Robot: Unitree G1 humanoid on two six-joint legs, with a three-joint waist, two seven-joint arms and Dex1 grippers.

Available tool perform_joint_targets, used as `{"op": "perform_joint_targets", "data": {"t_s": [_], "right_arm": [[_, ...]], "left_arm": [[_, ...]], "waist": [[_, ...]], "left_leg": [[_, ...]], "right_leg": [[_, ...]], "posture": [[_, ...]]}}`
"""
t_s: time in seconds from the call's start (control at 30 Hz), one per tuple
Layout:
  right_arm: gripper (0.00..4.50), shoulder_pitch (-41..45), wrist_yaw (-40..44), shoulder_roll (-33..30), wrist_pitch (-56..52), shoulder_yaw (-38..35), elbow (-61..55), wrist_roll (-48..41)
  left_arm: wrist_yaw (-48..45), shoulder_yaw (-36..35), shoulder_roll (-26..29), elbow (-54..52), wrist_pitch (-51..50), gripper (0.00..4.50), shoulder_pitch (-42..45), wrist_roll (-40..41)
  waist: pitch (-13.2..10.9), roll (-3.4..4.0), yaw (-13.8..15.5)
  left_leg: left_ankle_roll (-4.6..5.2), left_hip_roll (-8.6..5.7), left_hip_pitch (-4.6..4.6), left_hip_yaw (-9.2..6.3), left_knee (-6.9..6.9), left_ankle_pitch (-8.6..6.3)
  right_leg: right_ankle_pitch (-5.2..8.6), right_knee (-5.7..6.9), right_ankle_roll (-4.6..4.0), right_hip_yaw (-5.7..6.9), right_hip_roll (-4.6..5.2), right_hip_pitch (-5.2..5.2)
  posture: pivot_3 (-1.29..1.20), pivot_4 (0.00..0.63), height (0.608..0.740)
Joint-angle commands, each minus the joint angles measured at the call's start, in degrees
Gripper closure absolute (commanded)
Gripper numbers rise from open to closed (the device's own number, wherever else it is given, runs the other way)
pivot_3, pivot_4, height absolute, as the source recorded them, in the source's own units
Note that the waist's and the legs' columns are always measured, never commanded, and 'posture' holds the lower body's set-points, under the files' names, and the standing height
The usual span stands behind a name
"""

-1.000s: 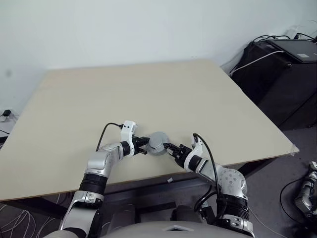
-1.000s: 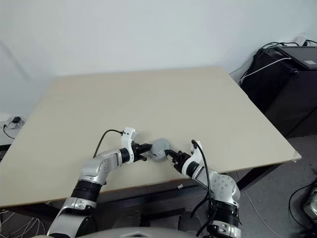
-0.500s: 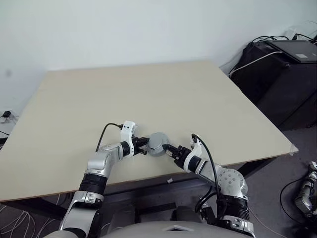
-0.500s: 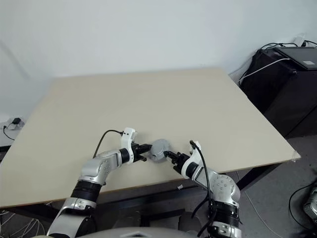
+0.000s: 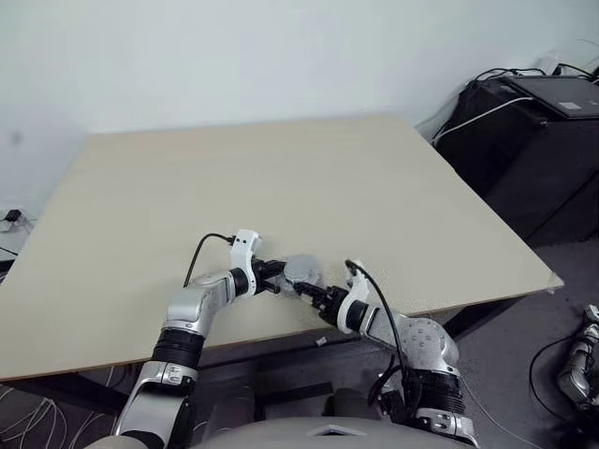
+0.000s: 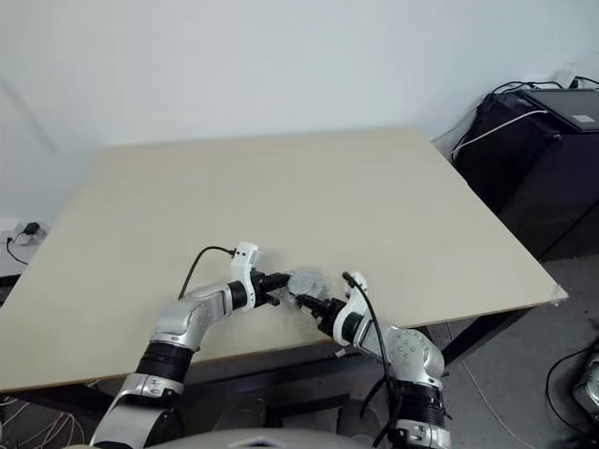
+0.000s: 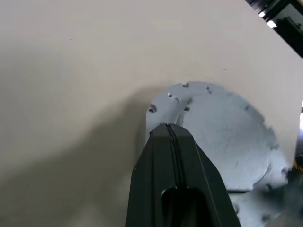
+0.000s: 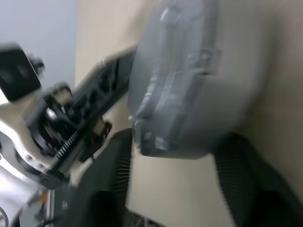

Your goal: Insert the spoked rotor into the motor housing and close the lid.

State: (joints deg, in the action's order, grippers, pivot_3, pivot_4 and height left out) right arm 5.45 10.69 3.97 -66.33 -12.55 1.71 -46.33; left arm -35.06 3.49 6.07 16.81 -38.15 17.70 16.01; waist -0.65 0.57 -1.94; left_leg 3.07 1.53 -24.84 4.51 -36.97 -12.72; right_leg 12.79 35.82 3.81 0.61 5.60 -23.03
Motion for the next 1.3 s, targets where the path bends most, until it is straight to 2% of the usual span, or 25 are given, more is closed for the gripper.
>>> {"op": "perform_joint_targets", "data": {"t_s": [0.03, 0.47, 0.57, 0.67, 0.7, 1.0, 1.3], "right_arm": [[0.73, 1.51, 0.99, 1.90, 0.96, 1.35, -1.15, -0.83], [0.73, 2.84, 0.67, 2.51, 6.08, -3.22, -0.39, -3.47], [1.35, 2.67, 0.57, 2.54, 6.29, -3.71, -0.64, -4.26], [2.24, 2.36, 0.55, 2.52, 6.16, -3.31, -0.79, -4.17], [2.40, 2.32, 0.54, 2.45, 6.21, -3.15, -0.75, -4.25], [2.43, 2.27, 0.36, 2.35, 6.33, -2.72, -0.86, -4.52], [2.43, 1.63, 0.10, 2.63, 7.22, -3.60, -1.26, -5.43]], "left_arm": [[-0.58, 2.70, -0.45, 1.08, -1.57, 4.50, -1.09, -0.39], [-0.49, 2.77, -0.24, 0.46, -1.78, 4.50, -1.53, -0.07], [-0.47, 2.78, -0.24, 0.42, -1.83, 4.50, -1.60, -0.04], [-0.43, 2.81, -0.24, 0.43, -1.84, 4.50, -1.60, -0.02], [-0.42, 2.82, -0.23, 0.43, -1.84, 4.50, -1.59, 0.00], [-0.12, 2.48, -0.61, 0.34, -1.50, 4.50, -1.71, 0.34], [0.90, -4.29, -2.17, -8.12, -0.96, 4.50, -4.59, 6.77]], "waist": [[0.02, -0.05, 0.26], [0.01, -0.06, 0.80], [0.01, -0.05, 0.82], [0.05, 0.01, 0.92], [0.05, 0.00, 1.04], [0.04, -0.01, 1.10], [-0.04, -0.06, 0.94]], "left_leg": [[0.00, 0.00, -0.02, 0.00, 0.00, 0.00], [0.00, -0.03, -0.20, 0.01, -0.03, 0.00], [0.00, -0.03, -0.24, 0.01, -0.03, 0.00], [0.01, -0.03, -0.44, 0.01, -0.06, 0.01], [0.02, -0.04, -0.44, 0.00, -0.08, 0.01], [0.02, -0.03, -0.45, 0.00, -0.13, 0.01], [0.03, -0.02, -0.58, -0.01, -0.14, 0.02]], "right_leg": [[0.01, -0.04, 0.00, 0.00, 0.00, 0.00], [0.03, -0.10, -0.01, 0.01, -0.01, -0.12], [0.03, -0.11, -0.01, 0.02, -0.01, -0.15], [0.02, -0.10, -0.01, 0.01, -0.02, -0.38], [0.03, -0.10, -0.01, 0.02, -0.03, -0.36], [0.02, -0.05, 0.00, 0.02, -0.04, -0.37], [0.02, -0.05, 0.00, 0.01, -0.06, -0.50]], "posture": [[0.00, 0.000, 0.740], [0.00, 0.000, 0.740], [0.00, 0.000, 0.740], [0.00, 0.000, 0.740], [0.00, 0.000, 0.740], [0.00, 0.000, 0.740], [0.00, 0.000, 0.740]]}}
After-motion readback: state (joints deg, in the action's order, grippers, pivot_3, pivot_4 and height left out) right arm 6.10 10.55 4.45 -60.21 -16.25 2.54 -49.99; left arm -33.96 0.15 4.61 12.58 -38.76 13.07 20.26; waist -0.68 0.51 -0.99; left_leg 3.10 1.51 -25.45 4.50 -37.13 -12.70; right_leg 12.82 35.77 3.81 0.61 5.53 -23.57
